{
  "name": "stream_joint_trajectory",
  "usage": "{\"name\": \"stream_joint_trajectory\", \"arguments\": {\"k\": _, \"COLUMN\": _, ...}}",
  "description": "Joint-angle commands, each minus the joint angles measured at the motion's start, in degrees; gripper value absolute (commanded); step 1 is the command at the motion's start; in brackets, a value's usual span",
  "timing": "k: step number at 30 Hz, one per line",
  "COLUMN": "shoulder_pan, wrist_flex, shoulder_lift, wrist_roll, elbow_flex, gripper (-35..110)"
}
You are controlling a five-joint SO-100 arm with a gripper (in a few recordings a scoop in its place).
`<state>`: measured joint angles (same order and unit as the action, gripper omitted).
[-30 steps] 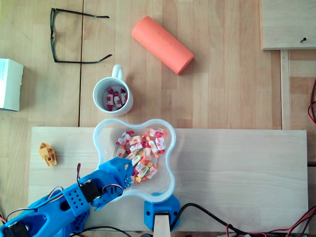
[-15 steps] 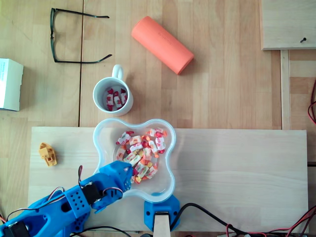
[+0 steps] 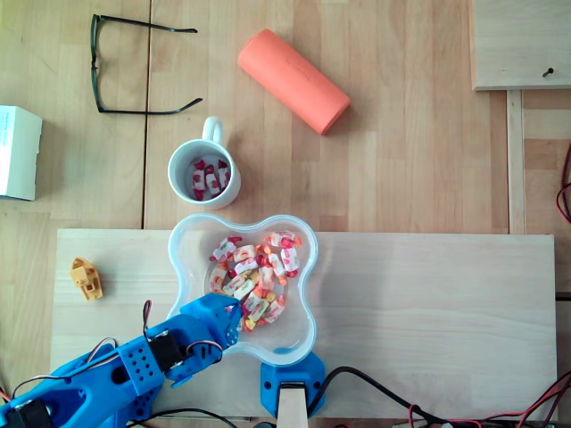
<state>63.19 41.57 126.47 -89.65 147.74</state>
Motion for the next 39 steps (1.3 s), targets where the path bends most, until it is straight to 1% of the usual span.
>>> {"name": "stream_joint_trajectory", "arguments": {"k": 1, "shoulder_pan": 0.7, "wrist_flex": 0.2, "shoulder_lift": 0.5, "wrist_roll": -1.5, "elbow_flex": -0.2, "gripper": -2}}
{"name": "stream_joint_trajectory", "arguments": {"k": 4, "shoulder_pan": -0.4, "wrist_flex": 0.2, "shoulder_lift": 0.5, "wrist_roll": -2.0, "elbow_flex": -0.2, "gripper": -2}}
{"name": "stream_joint_trajectory", "arguments": {"k": 8, "shoulder_pan": -4.8, "wrist_flex": 0.2, "shoulder_lift": 0.5, "wrist_roll": -2.5, "elbow_flex": -0.2, "gripper": -2}}
{"name": "stream_joint_trajectory", "arguments": {"k": 13, "shoulder_pan": -9.3, "wrist_flex": 0.2, "shoulder_lift": 0.5, "wrist_roll": -6.5, "elbow_flex": -0.1, "gripper": -2}}
{"name": "stream_joint_trajectory", "arguments": {"k": 16, "shoulder_pan": -9.8, "wrist_flex": 0.2, "shoulder_lift": 0.5, "wrist_roll": -7.3, "elbow_flex": 0.6, "gripper": -2}}
{"name": "stream_joint_trajectory", "arguments": {"k": 24, "shoulder_pan": -5.9, "wrist_flex": 0.2, "shoulder_lift": 0.6, "wrist_roll": -6.9, "elbow_flex": 1.9, "gripper": -2}}
{"name": "stream_joint_trajectory", "arguments": {"k": 31, "shoulder_pan": 0.4, "wrist_flex": 0.2, "shoulder_lift": 0.6, "wrist_roll": 1.1, "elbow_flex": 0.4, "gripper": -2}}
{"name": "stream_joint_trajectory", "arguments": {"k": 39, "shoulder_pan": 4.7, "wrist_flex": 0.2, "shoulder_lift": 0.6, "wrist_roll": 6.0, "elbow_flex": -1.6, "gripper": -2}}
